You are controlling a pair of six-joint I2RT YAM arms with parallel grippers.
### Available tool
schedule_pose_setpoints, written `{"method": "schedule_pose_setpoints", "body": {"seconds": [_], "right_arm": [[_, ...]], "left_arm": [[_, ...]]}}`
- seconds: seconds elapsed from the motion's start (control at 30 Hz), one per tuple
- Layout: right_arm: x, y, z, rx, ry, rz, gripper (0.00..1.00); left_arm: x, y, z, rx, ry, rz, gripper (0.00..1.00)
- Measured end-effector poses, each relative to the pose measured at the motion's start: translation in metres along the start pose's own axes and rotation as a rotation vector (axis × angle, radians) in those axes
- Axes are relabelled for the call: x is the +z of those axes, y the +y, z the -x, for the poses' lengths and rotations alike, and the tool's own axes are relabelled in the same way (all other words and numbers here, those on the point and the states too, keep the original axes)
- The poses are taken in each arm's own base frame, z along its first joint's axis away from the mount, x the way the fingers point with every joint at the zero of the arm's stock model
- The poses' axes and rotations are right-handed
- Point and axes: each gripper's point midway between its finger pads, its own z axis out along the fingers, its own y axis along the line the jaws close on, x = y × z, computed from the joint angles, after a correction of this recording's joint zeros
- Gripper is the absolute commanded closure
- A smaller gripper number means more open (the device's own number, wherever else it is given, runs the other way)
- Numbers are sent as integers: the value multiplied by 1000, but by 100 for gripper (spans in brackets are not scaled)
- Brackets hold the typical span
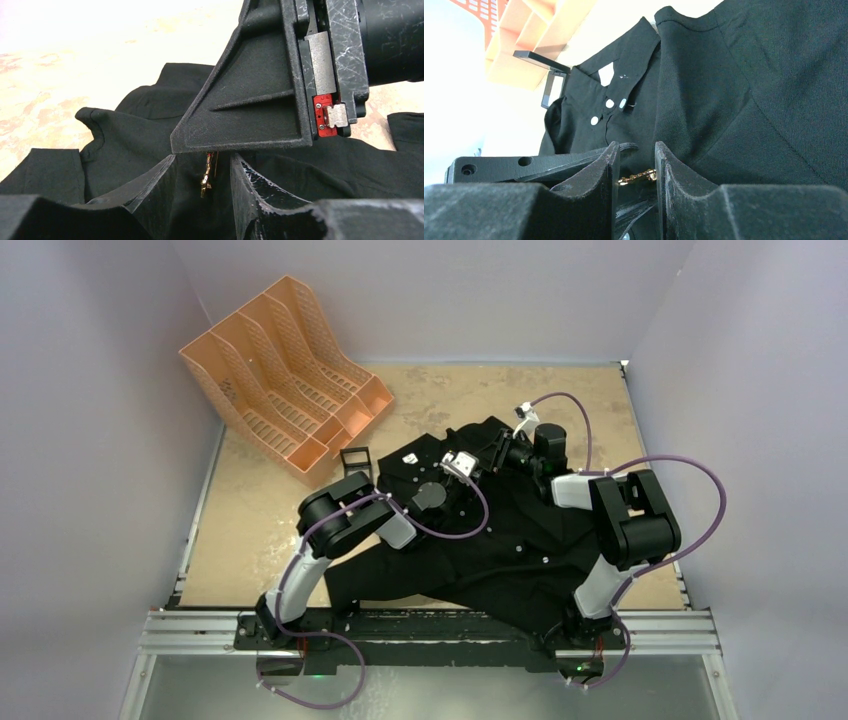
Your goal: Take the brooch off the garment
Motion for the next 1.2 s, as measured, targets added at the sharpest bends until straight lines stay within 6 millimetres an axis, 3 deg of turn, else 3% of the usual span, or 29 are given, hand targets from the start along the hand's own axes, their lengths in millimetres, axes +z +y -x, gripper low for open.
{"method": "schedule_pose_setpoints", "body": {"seconds": [1.2], "right_arm": [[-10, 18, 14, -13, -33, 24, 85]], "left_arm": [[4, 1, -1, 9, 19, 75, 66]]}}
